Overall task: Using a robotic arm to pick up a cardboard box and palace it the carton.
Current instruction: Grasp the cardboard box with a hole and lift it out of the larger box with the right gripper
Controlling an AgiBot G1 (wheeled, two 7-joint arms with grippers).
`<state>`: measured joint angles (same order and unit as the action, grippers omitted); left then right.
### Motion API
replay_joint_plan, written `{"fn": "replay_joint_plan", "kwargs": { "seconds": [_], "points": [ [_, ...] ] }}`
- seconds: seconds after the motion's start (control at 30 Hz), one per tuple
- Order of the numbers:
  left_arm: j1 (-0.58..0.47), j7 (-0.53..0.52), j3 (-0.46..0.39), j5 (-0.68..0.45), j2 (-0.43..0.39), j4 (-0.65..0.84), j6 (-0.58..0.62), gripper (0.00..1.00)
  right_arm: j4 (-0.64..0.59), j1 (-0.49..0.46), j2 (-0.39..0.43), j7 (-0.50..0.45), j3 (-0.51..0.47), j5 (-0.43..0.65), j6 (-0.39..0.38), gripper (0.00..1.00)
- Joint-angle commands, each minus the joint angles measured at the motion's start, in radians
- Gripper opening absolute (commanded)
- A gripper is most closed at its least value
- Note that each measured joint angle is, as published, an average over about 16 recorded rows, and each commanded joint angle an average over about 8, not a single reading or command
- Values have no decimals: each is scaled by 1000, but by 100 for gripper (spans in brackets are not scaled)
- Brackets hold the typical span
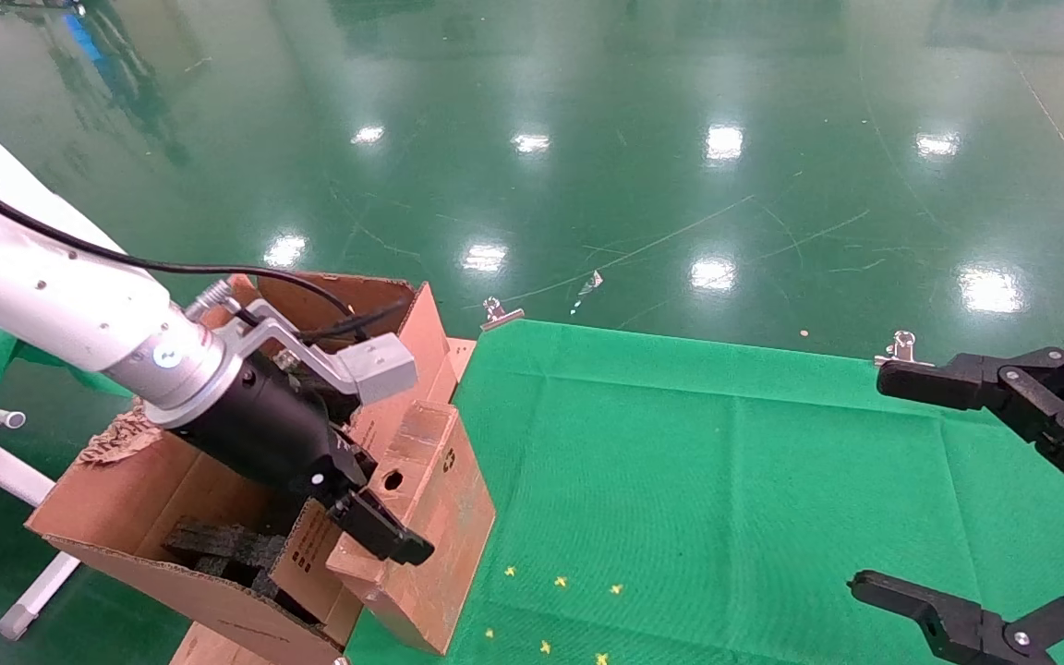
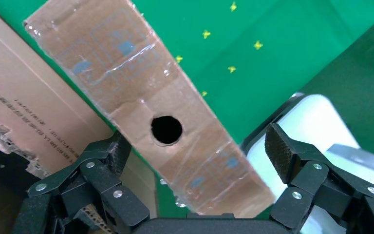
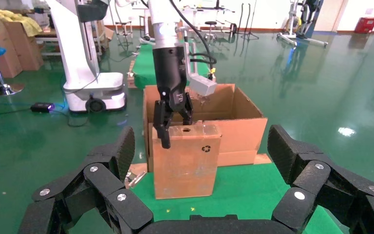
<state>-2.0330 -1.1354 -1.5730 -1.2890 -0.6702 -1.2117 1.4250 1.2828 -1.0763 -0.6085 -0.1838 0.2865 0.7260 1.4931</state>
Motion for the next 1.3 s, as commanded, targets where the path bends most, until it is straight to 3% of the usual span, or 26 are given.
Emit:
{"fn": "replay_joint_plan", "kwargs": {
  "seconds": [0.03,0.17,0.23,0.3,1.3],
  "points": [
    [4,-3,-4,-10,-2,-10,-4,71,0,0,0,0,0,0,0,56],
    [9,-9,-9,-22,3,-33,-14,21,0,0,0,0,0,0,0,6],
    [14,-10,-11,-26,5,-40,-20,6,0,0,0,0,1,0,0,0],
    [21,-7,-13,-30,6,-43,-27,0,0,0,0,0,1,0,0,0],
    [70,70,-36,-108,24,-43,-101,0,0,-1,1,1,3,-2,-1,0]
  ]
}}
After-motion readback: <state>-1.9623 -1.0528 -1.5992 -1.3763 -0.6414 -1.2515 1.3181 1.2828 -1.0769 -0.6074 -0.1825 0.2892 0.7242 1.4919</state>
